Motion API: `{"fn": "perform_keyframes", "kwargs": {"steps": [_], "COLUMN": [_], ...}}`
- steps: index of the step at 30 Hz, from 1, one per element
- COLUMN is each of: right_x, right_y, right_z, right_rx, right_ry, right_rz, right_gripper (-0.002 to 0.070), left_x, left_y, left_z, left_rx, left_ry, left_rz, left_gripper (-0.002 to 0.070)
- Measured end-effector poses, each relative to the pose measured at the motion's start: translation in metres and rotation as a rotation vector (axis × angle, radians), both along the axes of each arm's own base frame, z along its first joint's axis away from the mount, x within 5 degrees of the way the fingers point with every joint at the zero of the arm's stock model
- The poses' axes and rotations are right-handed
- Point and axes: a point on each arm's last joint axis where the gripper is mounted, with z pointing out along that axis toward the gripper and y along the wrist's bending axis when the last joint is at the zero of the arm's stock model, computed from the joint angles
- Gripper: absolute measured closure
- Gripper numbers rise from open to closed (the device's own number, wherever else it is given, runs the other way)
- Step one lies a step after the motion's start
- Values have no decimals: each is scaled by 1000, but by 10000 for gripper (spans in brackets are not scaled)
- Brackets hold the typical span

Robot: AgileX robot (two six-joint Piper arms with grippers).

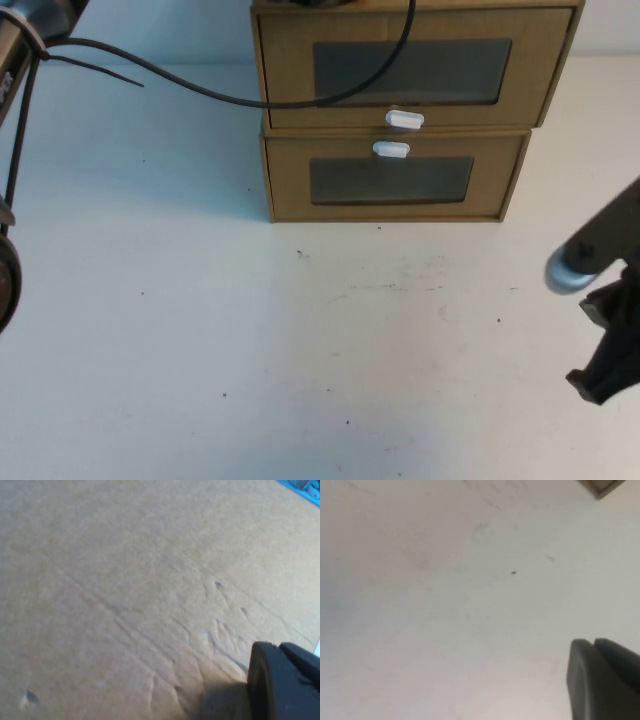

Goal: Open the shoe box
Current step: 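Pull the top drawer of the cardboard box fully open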

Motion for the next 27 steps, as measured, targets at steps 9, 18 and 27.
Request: {"fn": "perform_keyframes", "kwargs": {"steps": [9,18,27], "right_x": [29,44,61], "right_y": [49,85,113], "right_z": [-9,-3,-30], "right_rx": [-415,-470,-515], "right_ry": [-375,-676,-628], "right_rz": [171,344,412], "right_gripper": [691,691,596], "left_x": [0,0,0], "left_y": [0,0,0], "left_z": [0,0,0], "left_rx": [1,-4,-17], "left_ry": [3,12,40], "left_rz": [0,6,22], "left_gripper": [678,678,678]}}
